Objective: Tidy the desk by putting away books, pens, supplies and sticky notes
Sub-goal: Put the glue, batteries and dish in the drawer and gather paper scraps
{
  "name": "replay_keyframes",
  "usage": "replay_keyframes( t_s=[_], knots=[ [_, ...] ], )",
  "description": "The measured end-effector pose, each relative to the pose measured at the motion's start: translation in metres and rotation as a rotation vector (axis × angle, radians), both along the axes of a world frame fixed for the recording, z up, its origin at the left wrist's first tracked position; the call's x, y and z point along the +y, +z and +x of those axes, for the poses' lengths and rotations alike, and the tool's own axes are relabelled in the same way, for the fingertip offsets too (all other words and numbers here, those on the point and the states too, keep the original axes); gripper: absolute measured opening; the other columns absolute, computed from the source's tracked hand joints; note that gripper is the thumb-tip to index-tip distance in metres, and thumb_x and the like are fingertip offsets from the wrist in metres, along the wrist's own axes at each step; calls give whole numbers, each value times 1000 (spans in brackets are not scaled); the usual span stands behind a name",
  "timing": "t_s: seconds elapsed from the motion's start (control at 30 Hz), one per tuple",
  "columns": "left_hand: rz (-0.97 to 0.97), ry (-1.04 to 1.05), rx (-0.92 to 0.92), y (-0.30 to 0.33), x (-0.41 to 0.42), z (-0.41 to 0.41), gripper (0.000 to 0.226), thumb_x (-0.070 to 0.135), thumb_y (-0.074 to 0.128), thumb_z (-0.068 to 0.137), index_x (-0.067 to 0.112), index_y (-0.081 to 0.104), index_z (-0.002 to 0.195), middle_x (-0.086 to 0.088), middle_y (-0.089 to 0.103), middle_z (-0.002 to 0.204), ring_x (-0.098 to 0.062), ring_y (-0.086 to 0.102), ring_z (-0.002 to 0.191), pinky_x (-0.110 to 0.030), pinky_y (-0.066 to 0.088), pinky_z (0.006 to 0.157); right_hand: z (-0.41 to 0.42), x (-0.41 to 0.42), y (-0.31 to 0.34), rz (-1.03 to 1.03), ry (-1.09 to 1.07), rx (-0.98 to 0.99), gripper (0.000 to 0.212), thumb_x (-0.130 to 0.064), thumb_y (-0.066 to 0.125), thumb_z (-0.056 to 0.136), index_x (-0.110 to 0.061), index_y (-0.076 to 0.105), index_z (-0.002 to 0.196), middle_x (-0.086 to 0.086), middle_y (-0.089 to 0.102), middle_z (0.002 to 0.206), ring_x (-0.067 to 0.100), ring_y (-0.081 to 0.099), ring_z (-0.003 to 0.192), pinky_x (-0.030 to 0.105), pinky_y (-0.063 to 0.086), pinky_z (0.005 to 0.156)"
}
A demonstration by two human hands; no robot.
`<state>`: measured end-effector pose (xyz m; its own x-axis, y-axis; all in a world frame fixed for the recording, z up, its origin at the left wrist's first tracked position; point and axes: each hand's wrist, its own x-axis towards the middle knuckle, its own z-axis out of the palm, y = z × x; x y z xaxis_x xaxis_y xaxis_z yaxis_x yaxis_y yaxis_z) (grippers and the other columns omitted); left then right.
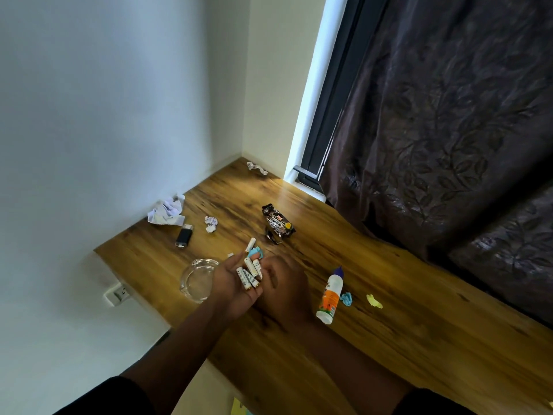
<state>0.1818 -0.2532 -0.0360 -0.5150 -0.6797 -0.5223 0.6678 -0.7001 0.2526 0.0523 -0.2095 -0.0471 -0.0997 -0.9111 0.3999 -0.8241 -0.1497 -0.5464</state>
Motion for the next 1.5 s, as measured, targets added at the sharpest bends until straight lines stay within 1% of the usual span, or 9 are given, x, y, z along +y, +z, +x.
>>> replay_keyframes(
  t_s=[0.1, 0.23, 0.4, 0.6, 0.73, 0.97, 1.23, 1.33, 1.5],
  knots=[
    [10, 26, -24, -2, -13, 11, 46, 35, 47, 100, -1, 61, 125, -22, 71, 111, -32, 73, 95, -41, 61, 81, -2, -27, 10, 20, -59, -81, 20, -23, 50, 99, -22, 69, 104, -7, 65, 102, 9, 58, 93, 31, 50, 76],
    [9, 71, -30, -1, -27, 31, 52, 35, 46, 103, -5, 51, 136, -30, 62, 132, -43, 59, 126, -54, 44, 110, -10, -76, 9, 156, -18, -25, 23, -11, 59, 96, -14, 73, 114, 4, 71, 108, 19, 66, 97, 39, 57, 79],
    [-13, 111, -59, 1, -43, 56, 55, 35, 48, 102, -4, 51, 139, -31, 61, 133, -45, 62, 122, -56, 49, 105, -11, -120, 4, 364, -19, 106, 14, -21, 65, 92, -10, 70, 87, 11, 70, 92, 29, 67, 89, 38, 55, 71],
    [-37, 138, -62, 8, -54, 70, 55, 35, 50, 101, -5, 50, 140, -32, 61, 133, -45, 59, 127, -58, 48, 103, -2, -148, 5, 537, -122, 128, 18, -32, 66, 90, -14, 66, 87, 6, 70, 93, 25, 68, 87, 34, 52, 65],
    [-52, 133, -73, 11, -56, 74, 57, 36, 51, 100, -6, 50, 140, -33, 61, 132, -45, 58, 128, -54, 42, 112, 9, -157, 2, 611, -108, 135, 21, -27, 70, 84, -13, 65, 98, 6, 66, 99, 25, 66, 90, 27, 41, 57],
    [-62, 126, -109, 10, -58, 83, 55, 37, 48, 101, -6, 55, 135, -31, 59, 135, -43, 55, 131, -53, 41, 112, 27, -155, 21, 457, -119, 5, 10, -22, 73, 81, -20, 63, 77, 3, 70, 85, 22, 67, 79, 33, 55, 65],
    [-44, 141, -123, 12, -45, 93, 48, 33, 50, 101, -3, 55, 133, -22, 68, 113, -35, 64, 107, -51, 43, 112, 67, -126, 45, 358, 112, -140, 9, -23, 74, 87, -21, 76, 95, -10, 70, 84, 1, 64, 73, 19, 49, 64],
    [-44, 139, -182, 12, -38, 97, 50, 37, 45, 104, -2, 61, 131, -22, 68, 126, -34, 64, 116, -51, 46, 107, 81, -115, 35, 394, 189, -100, 7, -23, 72, 84, -23, 77, 89, -6, 71, 80, 10, 67, 75, 31, 56, 66],
    [-13, 94, -306, 13, -25, 102, 44, 40, 51, 100, 6, 65, 124, -15, 72, 111, -29, 68, 101, -46, 52, 97, 95, -95, 27, 471, 263, 7, 11, -22, 67, 88, -18, 75, 94, 0, 70, 89, 20, 65, 88, 36, 55, 77]
  ],
)
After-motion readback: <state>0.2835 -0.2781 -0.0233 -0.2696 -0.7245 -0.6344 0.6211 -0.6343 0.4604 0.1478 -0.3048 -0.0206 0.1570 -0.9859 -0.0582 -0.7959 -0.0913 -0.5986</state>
